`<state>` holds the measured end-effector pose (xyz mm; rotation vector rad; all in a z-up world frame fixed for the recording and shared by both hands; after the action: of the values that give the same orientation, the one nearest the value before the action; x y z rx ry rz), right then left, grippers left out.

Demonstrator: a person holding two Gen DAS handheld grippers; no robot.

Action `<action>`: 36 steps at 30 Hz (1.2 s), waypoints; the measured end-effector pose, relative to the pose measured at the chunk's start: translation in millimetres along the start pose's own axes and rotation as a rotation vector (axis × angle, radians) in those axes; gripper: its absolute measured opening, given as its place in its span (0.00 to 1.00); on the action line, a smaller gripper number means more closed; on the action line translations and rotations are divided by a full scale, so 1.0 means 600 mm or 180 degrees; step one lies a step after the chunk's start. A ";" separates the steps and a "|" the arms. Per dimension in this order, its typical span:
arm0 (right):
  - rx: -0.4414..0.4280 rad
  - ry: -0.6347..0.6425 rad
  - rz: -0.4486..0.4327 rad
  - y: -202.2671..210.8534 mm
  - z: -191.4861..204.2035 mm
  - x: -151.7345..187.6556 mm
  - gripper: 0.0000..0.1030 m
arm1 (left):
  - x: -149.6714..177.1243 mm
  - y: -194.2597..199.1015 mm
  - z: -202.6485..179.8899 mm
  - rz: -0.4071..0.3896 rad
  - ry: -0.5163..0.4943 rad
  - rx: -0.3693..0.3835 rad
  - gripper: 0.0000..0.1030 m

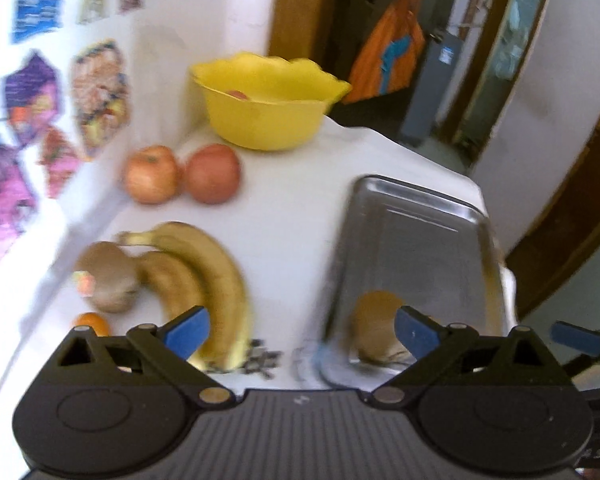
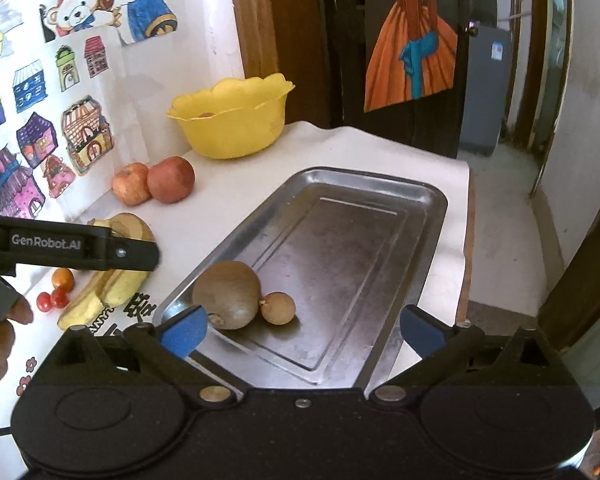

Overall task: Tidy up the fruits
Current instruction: 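Open both tools to drop the kiwi and small fruit onto the tray, then move both tools back toward the cherry tomatoes beside the bananas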

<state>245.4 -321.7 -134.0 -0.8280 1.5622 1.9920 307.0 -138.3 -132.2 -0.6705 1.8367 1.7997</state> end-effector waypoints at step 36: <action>-0.0087 0.0034 0.0431 -0.013 0.323 0.153 0.99 | 0.170 0.075 0.293 0.0280 -0.0150 -0.0458 0.99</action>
<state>153.2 -131.4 -171.6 -0.7626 1.6399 2.1113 199.9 36.6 -167.0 -0.6021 1.7431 2.0024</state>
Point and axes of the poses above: each gripper's, at about its wrist camera, not at the fingertips, and y roughly against the way its jaws point, z to its left, x to its underside, the point moved 8 cm from there along -y, roughly the way its jaws point, and after that the axes turned 10 degrees about -x, right-handed, at the moved point
